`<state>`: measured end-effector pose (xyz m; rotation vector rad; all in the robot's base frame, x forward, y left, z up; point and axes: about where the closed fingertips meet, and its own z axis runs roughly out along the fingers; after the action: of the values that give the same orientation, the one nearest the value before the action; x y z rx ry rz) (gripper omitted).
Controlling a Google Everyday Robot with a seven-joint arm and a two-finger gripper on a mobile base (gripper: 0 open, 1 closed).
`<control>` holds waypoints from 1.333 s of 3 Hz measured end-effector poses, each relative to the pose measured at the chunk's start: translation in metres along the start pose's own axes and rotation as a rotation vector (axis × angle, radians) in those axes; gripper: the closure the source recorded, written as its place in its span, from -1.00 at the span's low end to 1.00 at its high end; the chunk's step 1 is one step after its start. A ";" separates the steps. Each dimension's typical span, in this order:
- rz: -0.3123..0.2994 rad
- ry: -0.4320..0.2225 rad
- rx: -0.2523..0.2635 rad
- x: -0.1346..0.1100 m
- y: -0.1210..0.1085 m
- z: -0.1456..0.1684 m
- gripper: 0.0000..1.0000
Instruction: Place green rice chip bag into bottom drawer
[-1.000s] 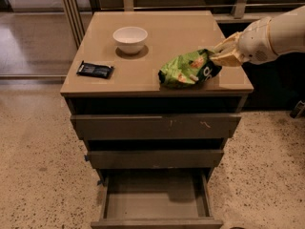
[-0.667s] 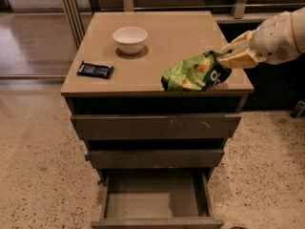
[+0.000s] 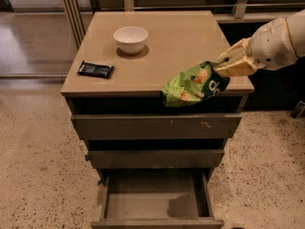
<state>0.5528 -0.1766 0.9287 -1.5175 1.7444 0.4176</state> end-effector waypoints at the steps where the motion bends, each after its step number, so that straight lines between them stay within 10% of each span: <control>1: 0.012 0.031 -0.030 0.008 0.029 -0.004 1.00; 3: 0.091 0.077 -0.138 0.046 0.110 -0.009 1.00; 4: 0.135 -0.018 -0.206 0.101 0.137 0.023 1.00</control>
Offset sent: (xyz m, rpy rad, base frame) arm -0.1429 -0.0124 -0.0300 -0.0838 0.2112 -0.0058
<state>0.4325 -0.1983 0.8080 -1.5360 1.8421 0.6963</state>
